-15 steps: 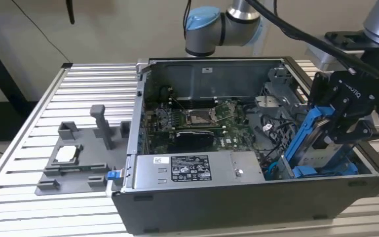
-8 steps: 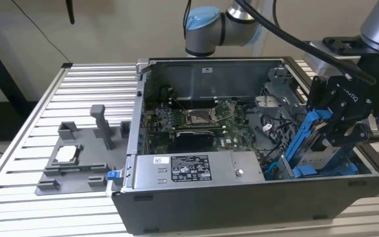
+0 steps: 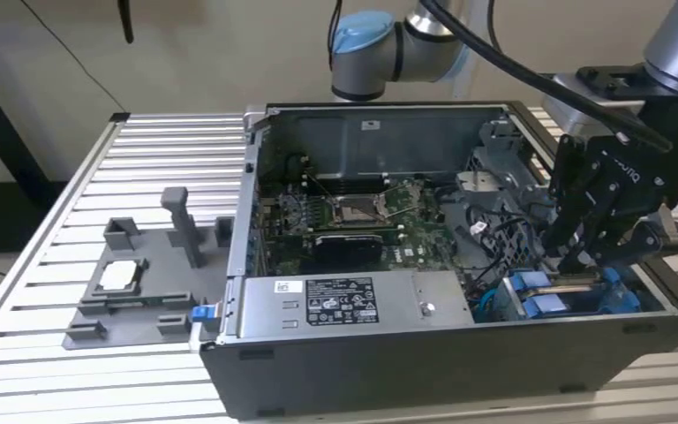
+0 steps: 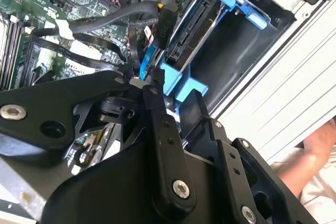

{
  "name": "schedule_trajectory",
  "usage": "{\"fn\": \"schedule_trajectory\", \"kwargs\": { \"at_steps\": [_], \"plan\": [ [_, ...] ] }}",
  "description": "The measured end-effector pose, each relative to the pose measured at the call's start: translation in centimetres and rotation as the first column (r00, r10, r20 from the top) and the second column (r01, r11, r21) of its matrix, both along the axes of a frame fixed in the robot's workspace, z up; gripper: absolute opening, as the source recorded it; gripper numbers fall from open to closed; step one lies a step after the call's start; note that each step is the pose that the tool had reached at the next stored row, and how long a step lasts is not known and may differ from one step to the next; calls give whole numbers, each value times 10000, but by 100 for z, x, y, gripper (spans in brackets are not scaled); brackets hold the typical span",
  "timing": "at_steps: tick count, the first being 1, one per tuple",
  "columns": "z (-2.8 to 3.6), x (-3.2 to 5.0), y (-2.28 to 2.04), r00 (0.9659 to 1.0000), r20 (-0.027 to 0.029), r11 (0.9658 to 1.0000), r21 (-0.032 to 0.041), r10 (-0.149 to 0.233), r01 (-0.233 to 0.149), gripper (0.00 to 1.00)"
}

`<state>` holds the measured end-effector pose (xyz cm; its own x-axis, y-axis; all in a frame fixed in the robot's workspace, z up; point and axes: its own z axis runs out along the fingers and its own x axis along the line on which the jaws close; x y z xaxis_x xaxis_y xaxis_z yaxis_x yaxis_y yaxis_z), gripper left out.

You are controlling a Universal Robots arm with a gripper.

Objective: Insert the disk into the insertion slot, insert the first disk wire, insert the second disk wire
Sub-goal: 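Insert the disk into the insertion slot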

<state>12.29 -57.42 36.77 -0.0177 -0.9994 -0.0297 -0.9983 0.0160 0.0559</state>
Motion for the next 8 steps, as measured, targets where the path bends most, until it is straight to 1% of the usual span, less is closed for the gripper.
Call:
{"fn": "schedule_trajectory", "kwargs": {
  "at_steps": [2, 4, 8],
  "plan": [
    [15, 0, 0, 10000, 0, 10000, 0, -1, 1, 40],
    [66, 0, 0, 10000, 0, 10000, 2, -1, 1, 40],
    [247, 0, 0, 10000, 1, 10000, 1, -1, 1, 40]
  ]
}}
